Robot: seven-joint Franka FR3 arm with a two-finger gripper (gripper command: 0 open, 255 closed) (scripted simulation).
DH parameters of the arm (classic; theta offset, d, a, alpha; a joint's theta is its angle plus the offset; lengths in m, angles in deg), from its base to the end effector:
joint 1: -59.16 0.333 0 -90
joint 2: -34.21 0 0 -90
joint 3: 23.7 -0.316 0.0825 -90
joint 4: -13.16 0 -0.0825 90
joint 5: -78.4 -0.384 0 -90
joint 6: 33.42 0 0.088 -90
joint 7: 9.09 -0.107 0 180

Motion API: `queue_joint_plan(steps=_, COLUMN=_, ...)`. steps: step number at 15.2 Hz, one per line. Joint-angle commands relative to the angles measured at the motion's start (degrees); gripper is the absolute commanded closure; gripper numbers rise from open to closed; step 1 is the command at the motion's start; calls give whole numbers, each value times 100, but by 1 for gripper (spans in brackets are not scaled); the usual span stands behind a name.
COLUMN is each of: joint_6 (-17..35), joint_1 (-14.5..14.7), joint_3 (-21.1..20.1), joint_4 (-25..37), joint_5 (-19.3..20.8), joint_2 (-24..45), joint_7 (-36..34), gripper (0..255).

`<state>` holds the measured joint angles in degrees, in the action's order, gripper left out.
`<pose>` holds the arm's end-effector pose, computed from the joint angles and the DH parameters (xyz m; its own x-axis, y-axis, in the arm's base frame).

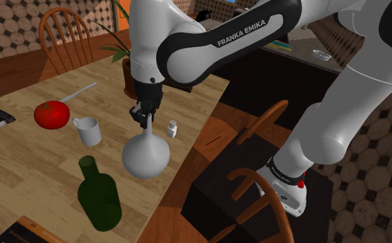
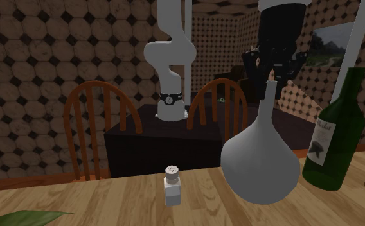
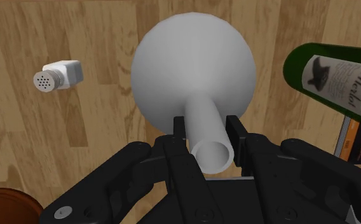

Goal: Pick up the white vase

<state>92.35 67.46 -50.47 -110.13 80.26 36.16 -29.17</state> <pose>0.4458 0.3104 0.3876 0.9609 0.2765 0.0160 0.2764 -0.9610 0.0061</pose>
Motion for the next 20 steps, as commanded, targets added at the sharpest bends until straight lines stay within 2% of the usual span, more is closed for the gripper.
queue_joint_plan(steps=1, joint_6=0, joint_1=0, joint_3=0, joint_4=-5, joint_5=0, joint_2=4, joint_7=0, gripper=255)
queue_joint_plan(steps=3, joint_6=-1, joint_1=0, joint_3=0, joint_4=1, joint_5=3, joint_2=9, joint_7=-2, gripper=255)
queue_joint_plan(steps=18, joint_6=-1121, joint_1=-28, joint_3=28, joint_4=707, joint_5=-247, joint_2=-456, joint_7=188, gripper=255)
queue_joint_plan(steps=20, joint_6=-1133, joint_1=-28, joint_3=28, joint_4=715, joint_5=-249, joint_2=-460, joint_7=189, gripper=255)
